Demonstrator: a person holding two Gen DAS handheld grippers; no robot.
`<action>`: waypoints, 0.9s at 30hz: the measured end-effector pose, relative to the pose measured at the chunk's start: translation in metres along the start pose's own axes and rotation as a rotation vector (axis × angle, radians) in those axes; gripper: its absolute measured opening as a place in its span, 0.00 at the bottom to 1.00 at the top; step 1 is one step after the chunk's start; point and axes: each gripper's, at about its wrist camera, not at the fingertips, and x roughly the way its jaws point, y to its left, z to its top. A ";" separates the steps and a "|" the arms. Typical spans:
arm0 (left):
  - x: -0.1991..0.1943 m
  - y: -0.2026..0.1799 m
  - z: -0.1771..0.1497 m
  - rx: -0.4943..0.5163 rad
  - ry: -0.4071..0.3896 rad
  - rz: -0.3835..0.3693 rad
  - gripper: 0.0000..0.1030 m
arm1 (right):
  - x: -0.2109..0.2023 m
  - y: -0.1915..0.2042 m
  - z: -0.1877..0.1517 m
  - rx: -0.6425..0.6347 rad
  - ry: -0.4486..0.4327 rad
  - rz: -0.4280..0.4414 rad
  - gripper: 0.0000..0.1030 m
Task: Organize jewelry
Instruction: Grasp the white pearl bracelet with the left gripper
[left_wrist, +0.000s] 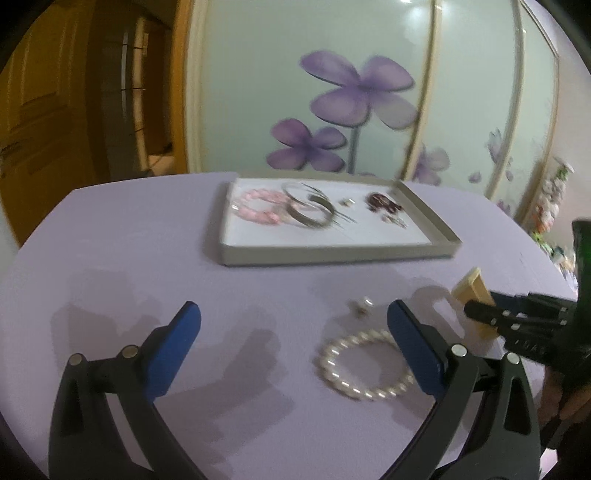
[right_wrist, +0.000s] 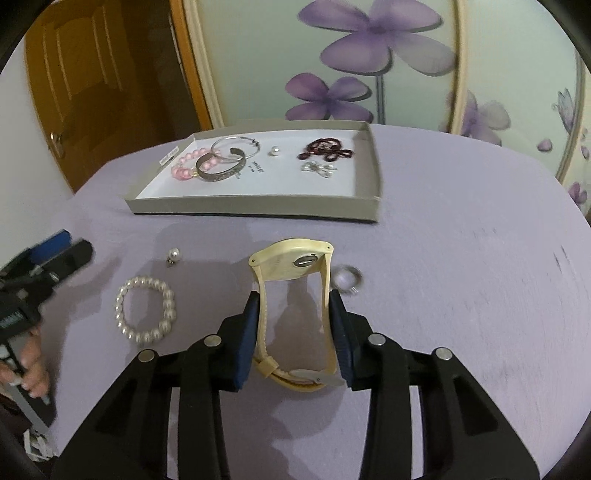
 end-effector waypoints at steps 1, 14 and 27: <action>0.001 -0.006 -0.002 0.015 0.007 -0.004 0.98 | -0.005 -0.003 -0.002 0.009 -0.006 0.003 0.37; 0.018 -0.036 -0.014 0.059 0.116 0.007 0.71 | -0.030 -0.014 -0.012 0.037 -0.053 0.021 0.37; 0.038 -0.040 -0.019 0.098 0.227 0.012 0.10 | -0.044 -0.009 -0.006 0.038 -0.098 0.047 0.37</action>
